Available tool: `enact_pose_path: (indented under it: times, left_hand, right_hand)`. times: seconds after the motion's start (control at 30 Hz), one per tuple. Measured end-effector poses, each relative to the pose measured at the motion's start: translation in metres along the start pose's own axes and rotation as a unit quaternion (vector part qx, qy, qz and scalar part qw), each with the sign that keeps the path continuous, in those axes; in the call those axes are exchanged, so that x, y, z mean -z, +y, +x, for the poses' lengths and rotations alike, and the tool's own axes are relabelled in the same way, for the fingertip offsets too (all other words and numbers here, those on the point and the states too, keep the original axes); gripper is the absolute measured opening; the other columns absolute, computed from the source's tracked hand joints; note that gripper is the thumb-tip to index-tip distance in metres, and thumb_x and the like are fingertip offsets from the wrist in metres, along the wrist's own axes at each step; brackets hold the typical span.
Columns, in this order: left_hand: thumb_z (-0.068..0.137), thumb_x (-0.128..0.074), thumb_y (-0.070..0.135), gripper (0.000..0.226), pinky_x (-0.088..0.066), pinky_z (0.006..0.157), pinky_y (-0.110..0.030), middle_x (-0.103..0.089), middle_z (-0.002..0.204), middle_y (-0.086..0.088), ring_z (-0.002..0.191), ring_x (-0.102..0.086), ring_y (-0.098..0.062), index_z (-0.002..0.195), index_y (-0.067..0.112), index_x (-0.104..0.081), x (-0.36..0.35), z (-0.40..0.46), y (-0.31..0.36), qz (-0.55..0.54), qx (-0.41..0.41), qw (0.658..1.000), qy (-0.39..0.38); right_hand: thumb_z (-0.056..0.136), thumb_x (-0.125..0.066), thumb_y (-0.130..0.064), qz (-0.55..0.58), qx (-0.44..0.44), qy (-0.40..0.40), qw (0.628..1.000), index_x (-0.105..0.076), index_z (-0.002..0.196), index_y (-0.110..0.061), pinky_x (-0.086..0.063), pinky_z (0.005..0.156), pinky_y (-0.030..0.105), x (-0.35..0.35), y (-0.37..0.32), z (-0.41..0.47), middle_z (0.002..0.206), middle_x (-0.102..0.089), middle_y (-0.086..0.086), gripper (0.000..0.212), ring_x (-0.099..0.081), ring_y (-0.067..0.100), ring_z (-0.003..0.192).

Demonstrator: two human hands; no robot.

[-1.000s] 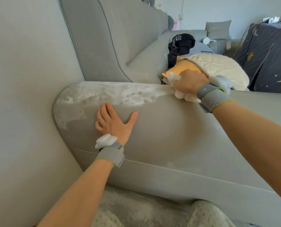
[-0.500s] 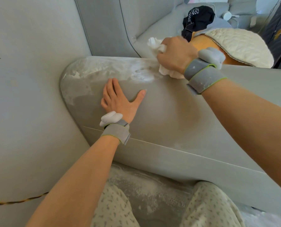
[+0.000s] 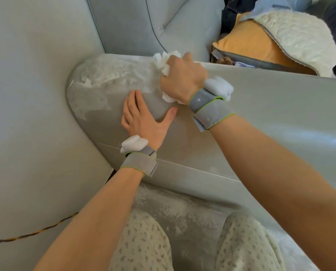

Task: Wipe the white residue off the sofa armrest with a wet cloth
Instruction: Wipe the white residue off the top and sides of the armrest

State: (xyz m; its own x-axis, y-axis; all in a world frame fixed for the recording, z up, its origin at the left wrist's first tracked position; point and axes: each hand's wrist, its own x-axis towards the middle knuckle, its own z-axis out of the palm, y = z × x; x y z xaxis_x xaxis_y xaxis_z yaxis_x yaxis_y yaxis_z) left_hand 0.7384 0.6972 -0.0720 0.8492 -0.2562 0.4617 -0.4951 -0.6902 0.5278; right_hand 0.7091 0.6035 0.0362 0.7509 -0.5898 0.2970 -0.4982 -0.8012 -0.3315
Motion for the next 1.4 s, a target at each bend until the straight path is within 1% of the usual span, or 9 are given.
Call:
enact_pose_path:
  times: [0.23,0.5,0.67,0.8,0.97,1.1,1.17,1.27,1.4]
  left_hand:
    - [0.063,-0.042,0.079,0.105,-0.031,0.105,-0.043,-0.029,0.151,-0.004,0.139,-0.026,-0.025,0.143,0.012,-0.031,0.023,0.007,0.011,0.024,0.028,0.996,-0.082]
    - [0.063,-0.045,0.075,0.103,-0.047,0.091,-0.046,-0.046,0.137,-0.017,0.123,-0.047,-0.038,0.132,-0.001,-0.043,0.044,0.021,0.028,0.083,0.041,0.98,-0.174]
    - [0.071,-0.067,0.057,0.101,-0.037,0.103,-0.042,-0.03,0.147,-0.016,0.135,-0.03,-0.034,0.142,-0.002,-0.026,0.055,0.031,0.045,0.139,0.071,0.952,-0.263]
    - [0.076,-0.07,0.042,0.098,-0.035,0.107,-0.042,-0.02,0.151,-0.017,0.139,-0.021,-0.034,0.144,-0.002,-0.017,0.056,0.04,0.065,0.157,0.121,0.933,-0.298]
    - [0.074,-0.072,0.045,0.105,-0.036,0.105,-0.048,-0.011,0.156,-0.014,0.141,-0.02,-0.033,0.147,0.001,-0.01,0.056,0.043,0.078,0.192,0.195,0.906,-0.325]
    - [0.078,-0.07,0.04,0.107,-0.028,0.11,-0.047,0.001,0.158,-0.012,0.143,-0.014,-0.034,0.148,0.003,0.0,0.056,0.048,0.086,0.151,0.244,0.891,-0.353]
    - [0.08,-0.071,0.032,0.106,-0.021,0.116,-0.042,0.007,0.158,-0.011,0.145,-0.011,-0.033,0.148,0.002,0.004,0.053,0.051,0.09,0.113,0.281,0.879,-0.367]
    - [0.077,-0.074,0.029,0.11,-0.022,0.115,-0.041,0.009,0.158,-0.011,0.145,-0.011,-0.03,0.148,0.005,0.008,0.05,0.061,0.101,0.069,0.37,0.852,-0.364]
    - [0.07,-0.078,0.038,0.124,-0.014,0.116,-0.041,0.015,0.157,-0.014,0.146,-0.004,-0.029,0.147,0.004,0.014,0.049,0.068,0.109,0.035,0.414,0.822,-0.391]
  right_hand:
    - [0.085,-0.049,-0.033,0.024,-0.027,-0.032,0.999,-0.051,0.12,-0.019,-0.033,0.068,0.034,0.008,0.002,-0.001,0.12,-0.045,0.012,0.037,-0.054,0.037,0.101]
    - [0.08,-0.056,-0.032,0.086,-0.062,-0.064,0.992,-0.059,0.114,-0.013,-0.035,0.058,0.033,0.014,0.004,0.0,0.111,-0.051,0.015,0.039,-0.055,0.037,0.091]
    - [0.085,-0.055,-0.033,0.074,-0.081,-0.142,0.984,-0.052,0.122,-0.018,-0.038,0.061,0.032,0.022,0.004,0.004,0.119,-0.045,0.01,0.04,-0.048,0.03,0.098]
    - [0.086,-0.055,-0.032,0.123,-0.084,-0.195,0.969,-0.049,0.127,-0.018,-0.036,0.065,0.032,0.032,0.013,0.014,0.122,-0.043,0.009,0.043,-0.048,0.031,0.101]
    - [0.089,-0.054,-0.021,0.244,-0.115,-0.259,0.927,-0.049,0.129,-0.015,-0.039,0.077,0.031,0.048,0.026,0.025,0.12,-0.044,0.011,0.041,-0.049,0.032,0.102]
    - [0.09,-0.053,-0.019,0.281,-0.171,-0.277,0.903,-0.051,0.127,-0.015,-0.037,0.084,0.028,0.073,0.06,0.037,0.12,-0.044,0.01,0.037,-0.047,0.023,0.098]
    - [0.089,-0.055,-0.02,0.277,-0.199,-0.248,0.907,-0.054,0.123,-0.012,-0.034,0.08,0.024,0.082,0.084,0.046,0.117,-0.047,0.011,0.036,-0.044,0.016,0.092]
    - [0.084,-0.05,-0.032,0.228,-0.224,-0.2,0.926,-0.057,0.112,-0.013,-0.034,0.074,0.023,0.092,0.121,0.064,0.105,-0.048,0.008,0.035,-0.044,0.017,0.084]
    - [0.089,-0.048,-0.024,0.094,-0.301,-0.215,0.924,-0.047,0.131,-0.015,-0.039,0.089,0.034,0.096,0.166,0.082,0.128,-0.04,0.015,0.043,-0.048,0.034,0.112]
